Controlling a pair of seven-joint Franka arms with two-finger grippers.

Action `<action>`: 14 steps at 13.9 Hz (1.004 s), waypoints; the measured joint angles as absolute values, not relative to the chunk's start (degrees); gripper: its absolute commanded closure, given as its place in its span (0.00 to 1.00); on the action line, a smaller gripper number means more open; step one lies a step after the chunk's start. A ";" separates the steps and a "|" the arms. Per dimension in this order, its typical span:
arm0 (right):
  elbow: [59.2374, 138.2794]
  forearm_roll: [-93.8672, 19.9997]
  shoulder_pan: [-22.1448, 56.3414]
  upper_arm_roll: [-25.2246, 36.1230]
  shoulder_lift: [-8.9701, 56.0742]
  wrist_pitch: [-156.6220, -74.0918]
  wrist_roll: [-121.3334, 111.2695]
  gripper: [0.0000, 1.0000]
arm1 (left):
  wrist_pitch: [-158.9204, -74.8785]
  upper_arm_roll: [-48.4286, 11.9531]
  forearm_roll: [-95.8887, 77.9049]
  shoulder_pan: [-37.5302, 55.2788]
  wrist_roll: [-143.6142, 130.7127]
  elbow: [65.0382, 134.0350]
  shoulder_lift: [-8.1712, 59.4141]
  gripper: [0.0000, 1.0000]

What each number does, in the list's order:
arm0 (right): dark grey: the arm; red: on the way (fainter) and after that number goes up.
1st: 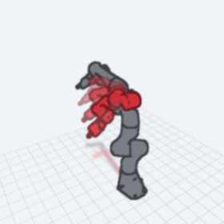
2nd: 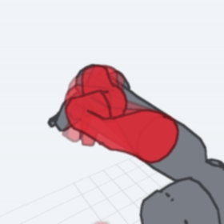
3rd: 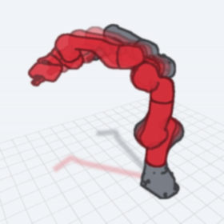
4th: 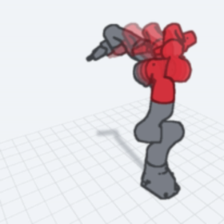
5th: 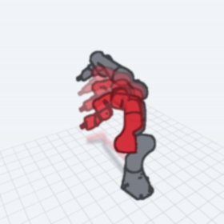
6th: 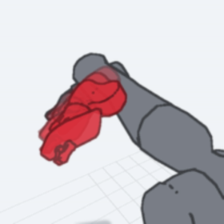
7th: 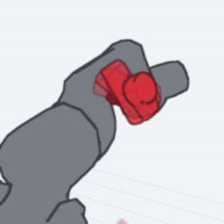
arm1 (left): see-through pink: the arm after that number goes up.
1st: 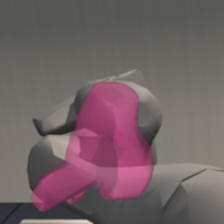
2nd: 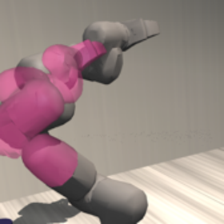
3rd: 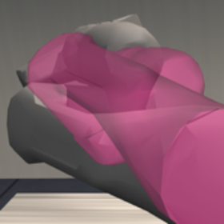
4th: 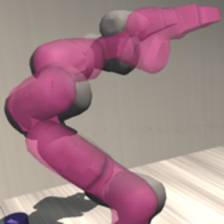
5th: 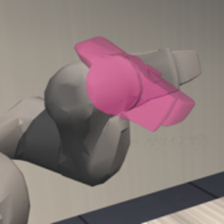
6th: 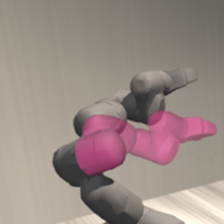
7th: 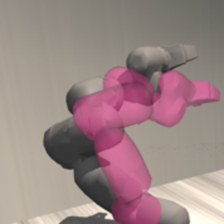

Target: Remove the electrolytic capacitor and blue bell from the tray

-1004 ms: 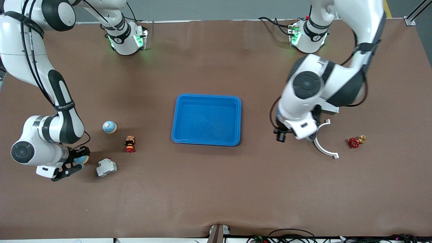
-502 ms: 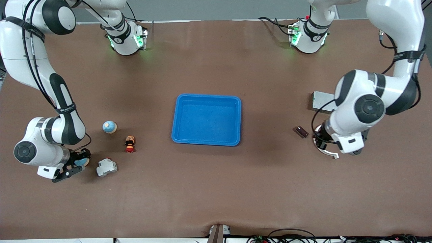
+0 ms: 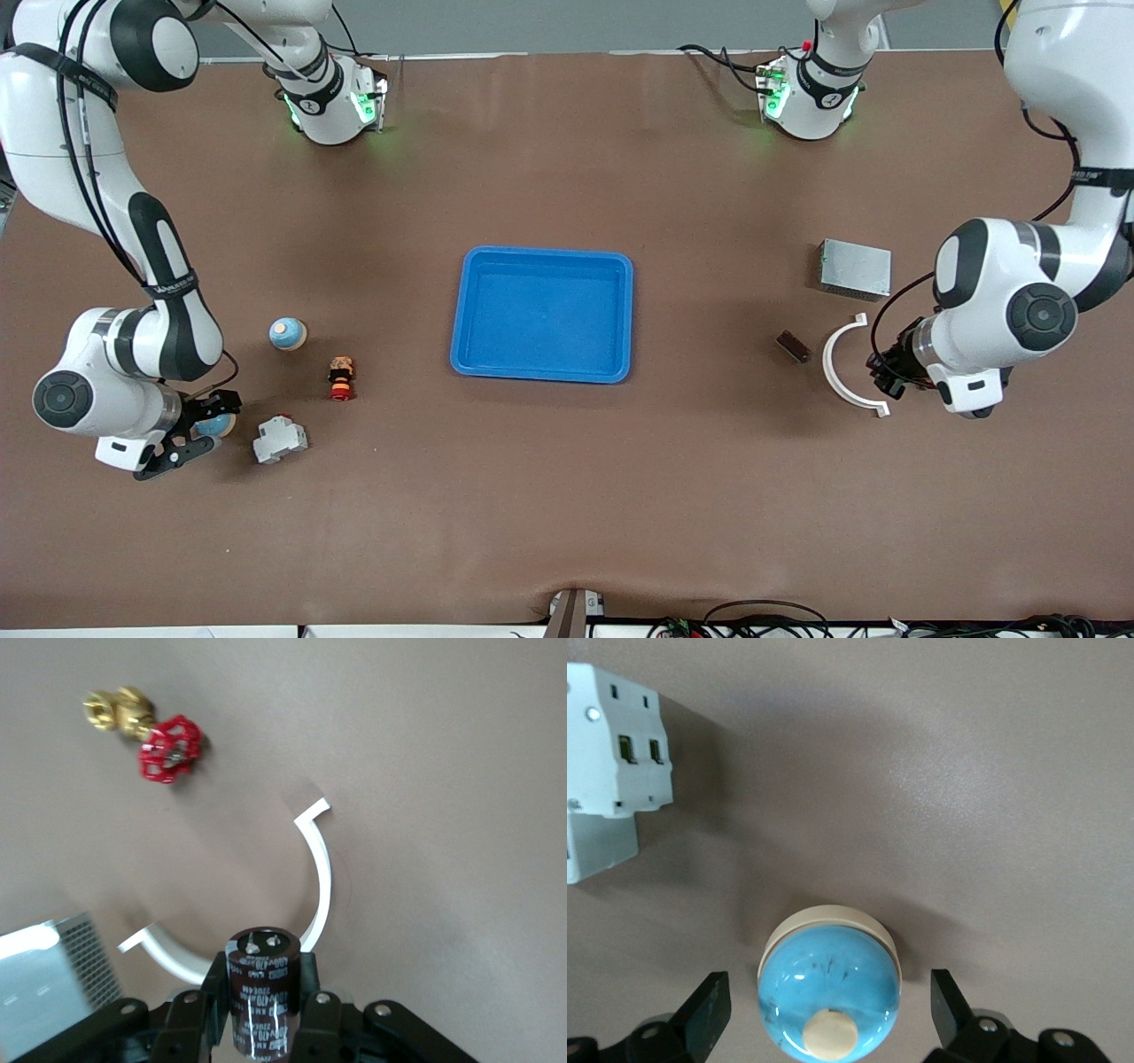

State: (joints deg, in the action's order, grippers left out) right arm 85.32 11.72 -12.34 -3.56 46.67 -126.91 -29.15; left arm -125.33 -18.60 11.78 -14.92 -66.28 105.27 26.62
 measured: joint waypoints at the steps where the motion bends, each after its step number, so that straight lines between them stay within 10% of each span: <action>1: 85.04 11.48 -12.34 -3.71 46.66 -125.63 -29.15 0.00 | -127.59 -18.54 12.06 -15.43 -65.15 106.28 27.58 1.00; 14: 89.32 3.48 -6.51 -5.09 22.58 -91.94 -13.71 0.00 | -137.74 -18.41 22.97 -21.43 -61.59 115.02 31.58 1.00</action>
